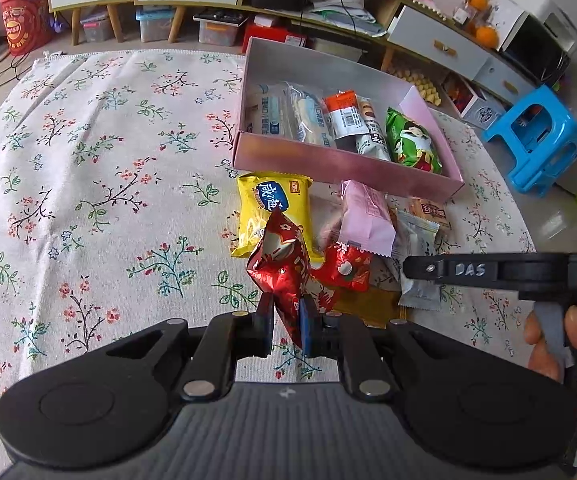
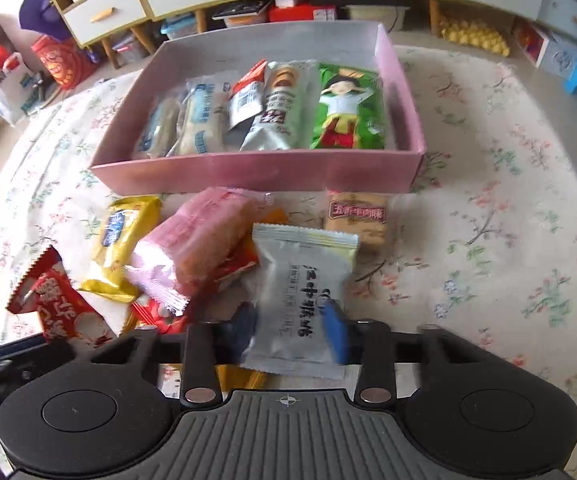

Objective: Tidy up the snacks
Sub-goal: 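Carry both snacks over the pink box and lower them inside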

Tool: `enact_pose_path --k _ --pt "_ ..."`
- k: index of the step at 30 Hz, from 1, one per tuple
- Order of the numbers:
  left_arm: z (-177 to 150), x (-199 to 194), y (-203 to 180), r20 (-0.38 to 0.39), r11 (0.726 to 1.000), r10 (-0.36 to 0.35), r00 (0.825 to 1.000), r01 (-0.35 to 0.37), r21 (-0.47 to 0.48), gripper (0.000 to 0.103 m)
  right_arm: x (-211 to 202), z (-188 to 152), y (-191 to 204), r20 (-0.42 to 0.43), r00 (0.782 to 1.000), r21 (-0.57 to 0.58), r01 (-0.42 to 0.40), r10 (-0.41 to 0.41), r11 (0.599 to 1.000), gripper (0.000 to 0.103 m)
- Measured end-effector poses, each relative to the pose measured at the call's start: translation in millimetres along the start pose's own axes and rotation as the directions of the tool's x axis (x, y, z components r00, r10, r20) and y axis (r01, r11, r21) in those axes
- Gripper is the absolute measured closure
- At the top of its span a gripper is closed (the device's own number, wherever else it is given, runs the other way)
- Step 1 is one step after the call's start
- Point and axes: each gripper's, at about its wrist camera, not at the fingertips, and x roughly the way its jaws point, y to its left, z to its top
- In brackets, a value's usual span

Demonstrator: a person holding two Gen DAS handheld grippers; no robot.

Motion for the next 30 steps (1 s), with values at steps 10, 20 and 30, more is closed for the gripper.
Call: enact_pose_path --k 10,20,30 --pt "1 -4 1 0.018 1.0 -0.02 1.0 0.02 -0.009 0.091 -29 -3 -14 0.062 0.995 0.092 -0.077 0.072 0.993 0.103" --pt "2 -6 -1 0.023 1.0 -0.025 0.999 0.026 -0.009 0.091 6 9 -41 -0.047 0.999 0.206 0.025 -0.016 0.978 0.039" --pt "8 -12 -4 0.061 1.0 -0.026 0.998 0.026 0.002 0.091 -19 -1 -34 0.01 1.0 0.21 -0.021 0.019 0.978 0.057"
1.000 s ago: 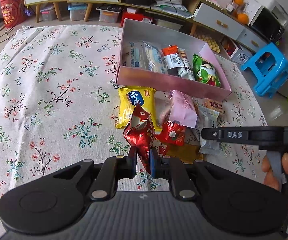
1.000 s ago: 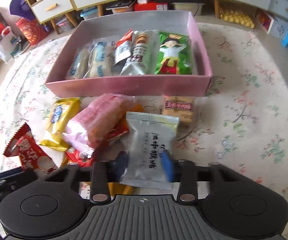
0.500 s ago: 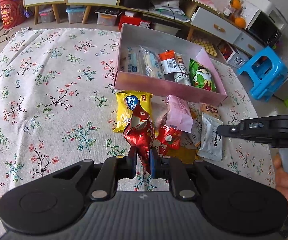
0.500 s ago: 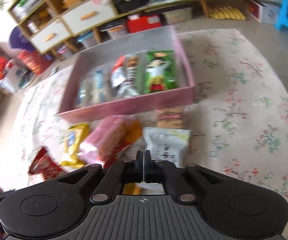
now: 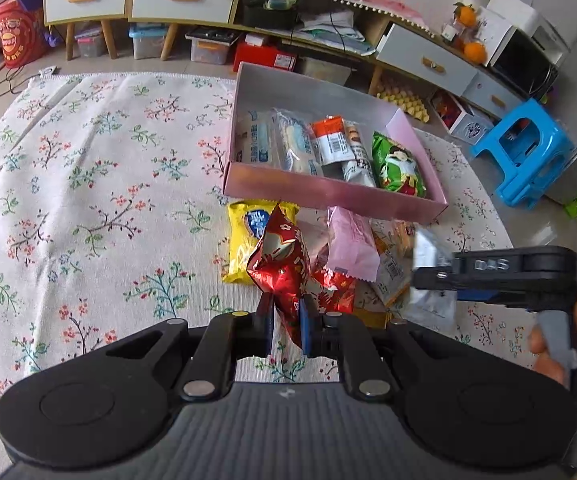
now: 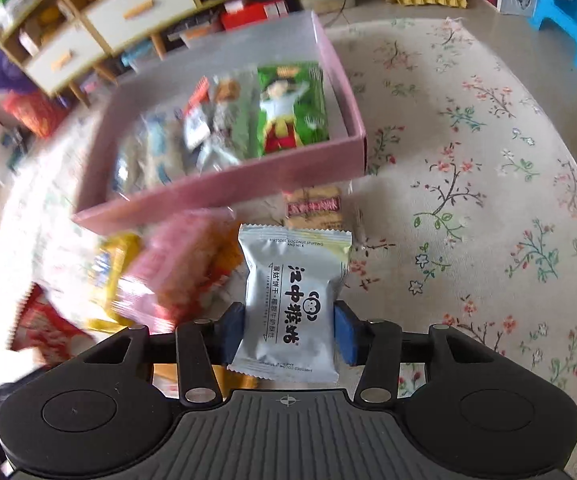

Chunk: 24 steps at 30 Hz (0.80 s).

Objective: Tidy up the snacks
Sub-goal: 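Carry both snacks over the pink box and lower them inside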

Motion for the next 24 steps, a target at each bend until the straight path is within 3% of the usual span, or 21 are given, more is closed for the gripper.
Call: enact_pose_path --k 10,16,20,24 --pt "30 2 2 0.074 1.0 0.015 0.997 -0.013 -0.024 0.091 -24 17 -3 0.133 0.991 0.008 -0.015 0.013 1.0 0.056" --pt "65 21 0 0.15 1.0 0.021 0.988 -0.019 -0.012 0.091 -27 38 6 0.236 0.971 -0.036 -0.024 0.032 0.999 0.056" --pt "82 45 0 0.136 0.998 -0.03 0.99 0.038 -0.057 0.091 -16 56 18 0.26 0.964 -0.064 -0.044 0.059 0.997 0.056" --pt "91 59 -8 0.142 0.998 -0.036 0.989 0.043 -0.046 0.091 1 70 28 0.261 0.964 -0.089 -0.027 0.049 0.996 0.056"
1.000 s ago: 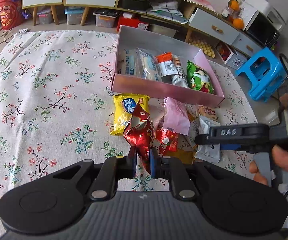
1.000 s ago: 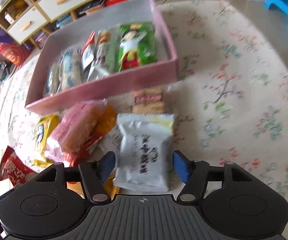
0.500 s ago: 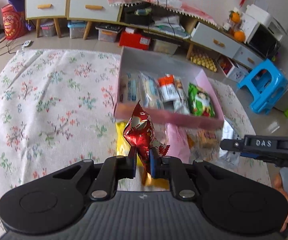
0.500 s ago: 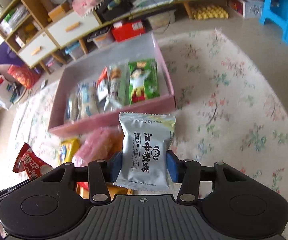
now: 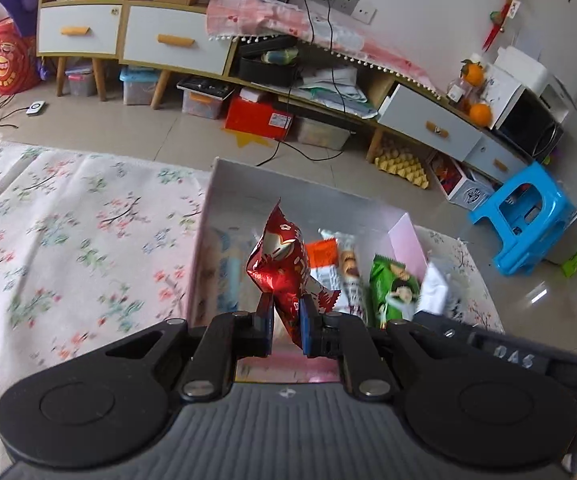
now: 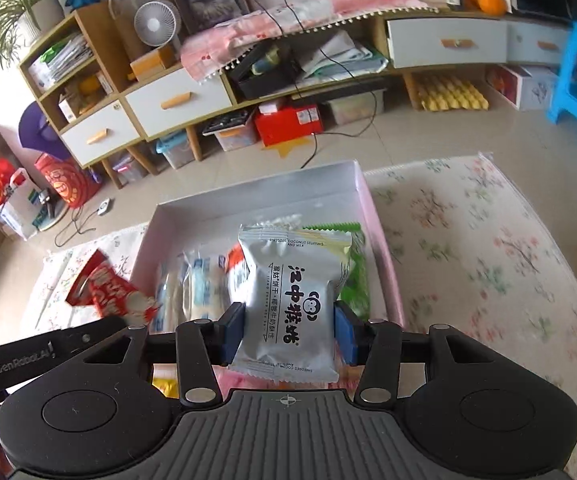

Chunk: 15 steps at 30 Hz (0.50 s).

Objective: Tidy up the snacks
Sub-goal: 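Carry both snacks over the pink box and lower them inside, then open both grippers over the pink box and withdraw both tools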

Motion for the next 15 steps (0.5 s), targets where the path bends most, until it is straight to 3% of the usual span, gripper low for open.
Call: enact_pose_path --k 7,11,15 --pt "2 17 3 -0.034 1.0 0.003 0.999 -0.004 -0.012 0.09 25 4 7 -0.015 1.0 -0.03 0.006 -0.007 1.0 0.055" --pt "3 15 11 -0.046 0.999 -0.001 0.999 -0.001 -0.043 0.087 25 1 7 0.017 1.0 -0.068 0.009 -0.008 0.998 0.055" --pt "4 6 20 -0.038 0.995 -0.01 0.999 0.007 -0.096 0.084 17 5 -7 0.03 0.999 0.007 -0.013 0.013 1.0 0.051"
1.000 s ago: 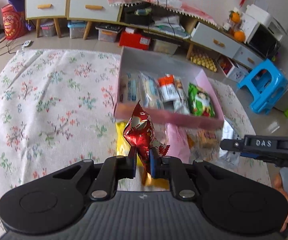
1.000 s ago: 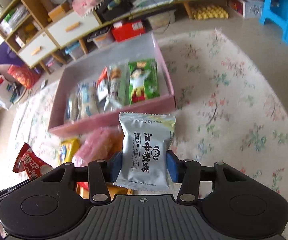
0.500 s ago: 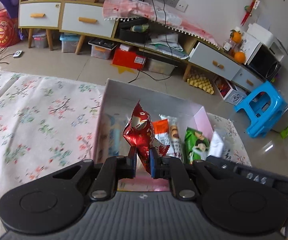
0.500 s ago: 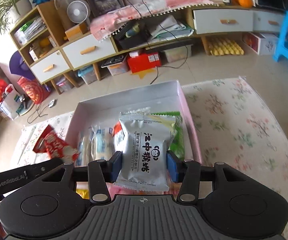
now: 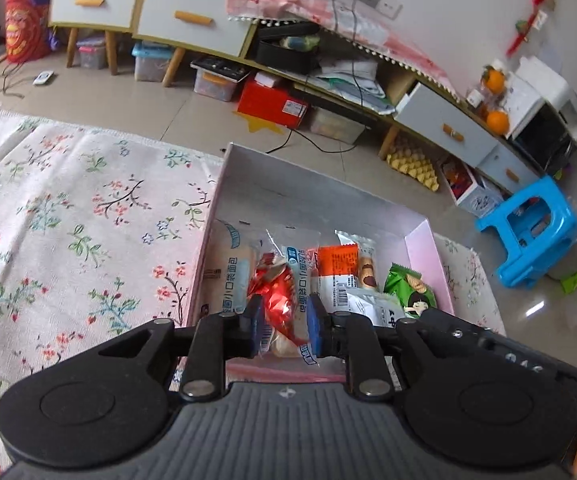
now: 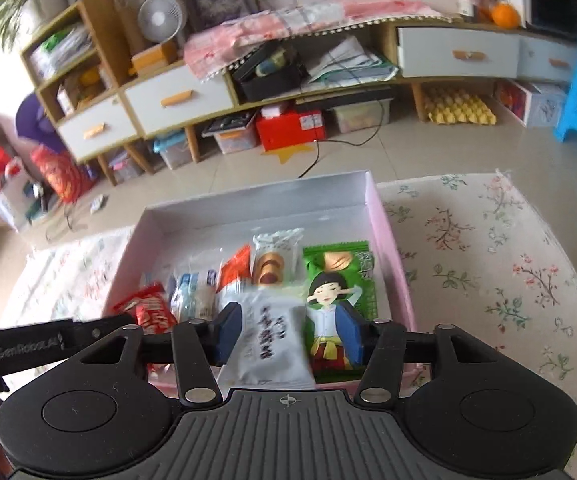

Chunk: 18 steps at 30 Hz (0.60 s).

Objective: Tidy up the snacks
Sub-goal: 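Open both grippers over the pink box and withdraw both tools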

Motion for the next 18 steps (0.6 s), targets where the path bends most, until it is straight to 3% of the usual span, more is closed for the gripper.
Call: enact_pose_path --k 3,10,12,14,18 --pt "-1 -6 1 -0.001 1.0 -0.005 1.0 0.005 -0.022 0.082 -8 1 -7 -0.008 1.0 0.046 -0.011 0.012 0.999 0.051" --pt "-9 -23 -1 -0.018 0.999 0.015 1.0 -0.016 -0.029 0.079 -21 -4 -9 -0.032 0.999 0.026 0.032 -0.031 0.999 0.047" --pt "-14 -26 -2 -0.039 0.998 0.055 0.998 -0.056 -0.026 0.071 -24 -6 -11 -0.052 0.998 0.04 0.039 -0.037 0.998 0.044" --pt "-19 -25 -4 -0.072 0.993 0.12 0.99 -0.119 0.017 0.069 -24 -10 -12 -0.088 0.994 0.03 0.061 -0.058 0.998 0.03" --pt "-27 -25 1 -0.111 0.985 0.165 0.98 -0.159 0.06 0.066 -16 -23 -12 -0.159 0.979 -0.042 0.126 -0.131 0.991 0.03"
